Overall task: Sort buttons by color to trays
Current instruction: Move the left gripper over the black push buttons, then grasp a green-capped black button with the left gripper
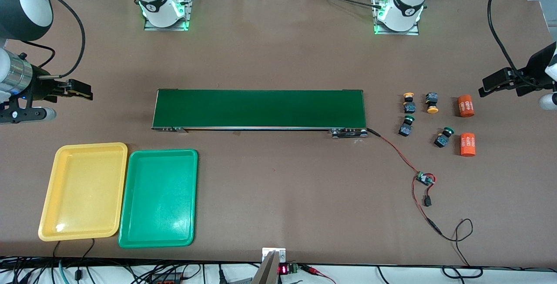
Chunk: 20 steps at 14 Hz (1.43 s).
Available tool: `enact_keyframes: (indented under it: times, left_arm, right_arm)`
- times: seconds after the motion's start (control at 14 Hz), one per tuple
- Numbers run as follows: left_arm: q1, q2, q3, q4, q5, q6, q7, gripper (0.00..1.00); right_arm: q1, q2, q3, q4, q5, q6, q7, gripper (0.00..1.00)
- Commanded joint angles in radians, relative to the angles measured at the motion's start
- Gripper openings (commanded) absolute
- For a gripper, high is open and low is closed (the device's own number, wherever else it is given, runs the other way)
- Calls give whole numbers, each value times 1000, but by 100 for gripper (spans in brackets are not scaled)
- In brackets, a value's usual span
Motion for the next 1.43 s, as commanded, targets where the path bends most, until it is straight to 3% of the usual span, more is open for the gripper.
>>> enact_keyframes:
  times: [0.0,0.29,0.78,1.0,1.36]
  left_arm:
    - [2,-34,-9,-17,25,-15,16,100]
    - [11,-13,-4,-23,25,-9,2,100]
    - [9,140,-4,-31,65,57,13,100]
    - [12,194,-6,-124,64,89,8,100]
    - [6,206,-7,-336,58,273,5,100]
  right_arm:
    - [-4,-9,1,2,15,-3,-8,100]
    - [-5,-7,1,2,15,-3,-8,100]
    - [-2,-4,1,2,14,-10,-8,100]
    - [-1,5,1,2,11,-6,-9,100]
    - [8,65,1,11,0,-4,-9,100]
